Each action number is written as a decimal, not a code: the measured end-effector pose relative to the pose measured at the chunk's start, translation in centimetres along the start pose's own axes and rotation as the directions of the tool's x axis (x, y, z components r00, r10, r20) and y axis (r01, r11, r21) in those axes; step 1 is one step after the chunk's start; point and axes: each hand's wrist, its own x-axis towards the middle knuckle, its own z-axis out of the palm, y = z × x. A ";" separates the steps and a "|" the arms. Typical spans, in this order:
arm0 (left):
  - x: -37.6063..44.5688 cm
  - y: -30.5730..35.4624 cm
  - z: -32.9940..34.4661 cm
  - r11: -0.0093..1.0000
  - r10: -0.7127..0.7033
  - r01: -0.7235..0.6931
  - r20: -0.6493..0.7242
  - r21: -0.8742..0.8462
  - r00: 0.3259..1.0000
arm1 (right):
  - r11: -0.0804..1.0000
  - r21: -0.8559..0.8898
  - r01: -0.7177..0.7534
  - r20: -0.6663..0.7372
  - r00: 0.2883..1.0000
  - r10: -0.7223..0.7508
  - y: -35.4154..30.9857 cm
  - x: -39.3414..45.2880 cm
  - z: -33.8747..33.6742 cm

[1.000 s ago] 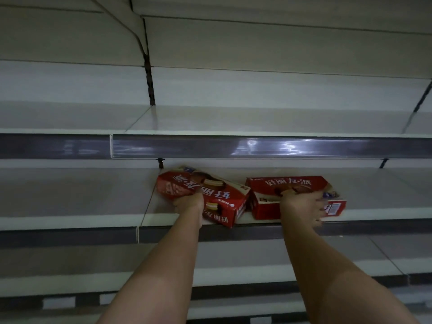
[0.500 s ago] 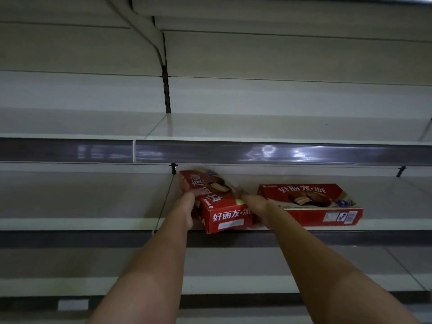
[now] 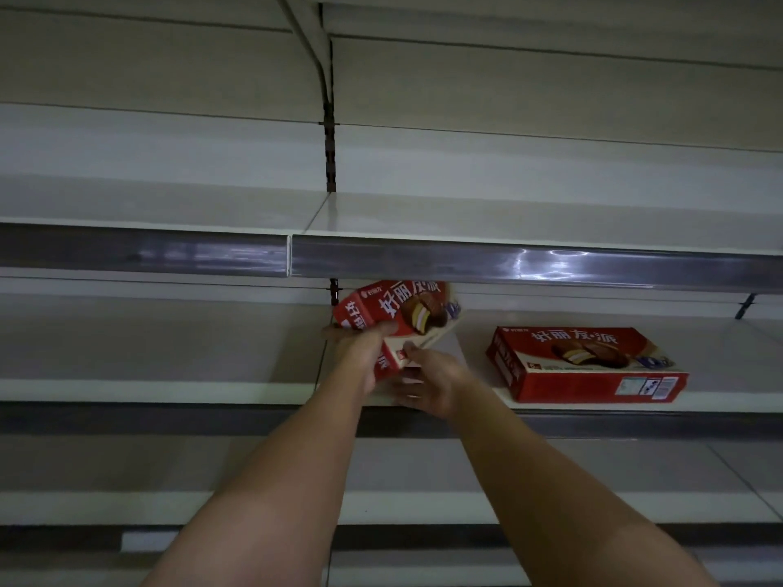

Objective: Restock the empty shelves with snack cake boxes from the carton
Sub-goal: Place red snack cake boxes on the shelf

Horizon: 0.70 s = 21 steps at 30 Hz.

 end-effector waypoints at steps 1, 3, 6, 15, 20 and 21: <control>0.5 0.3 -1.0 1.000 0.007 -0.007 0.007 -0.004 1.000 | 0.992 -0.120 0.034 -0.067 0.997 -0.042 -0.2 0.4 -0.7; 1.5 1.2 -3.2 1.000 0.028 -0.028 0.048 -0.001 0.998 | 0.937 -0.344 0.057 -0.293 0.942 -0.165 -0.9 1.2 -2.7; 2.4 2.4 -5.3 0.990 0.061 -0.076 0.129 0.117 0.990 | 0.820 -0.570 0.058 -0.407 0.847 -0.342 -1.6 3.1 -5.8; 6.8 2.0 -6.5 0.575 0.326 -0.329 0.159 0.749 0.932 | 0.762 -0.619 0.190 -0.438 0.721 -0.537 -2.1 6.0 -6.7; 8.5 1.4 -5.7 0.473 0.550 -0.308 -0.003 0.825 0.835 | 0.761 -0.613 0.211 -0.424 0.726 -0.542 -1.8 7.5 -6.5; 8.9 1.2 -5.7 0.504 0.565 -0.309 -0.037 0.807 0.825 | 0.743 -0.640 0.195 -0.413 0.728 -0.547 -1.9 7.7 -6.5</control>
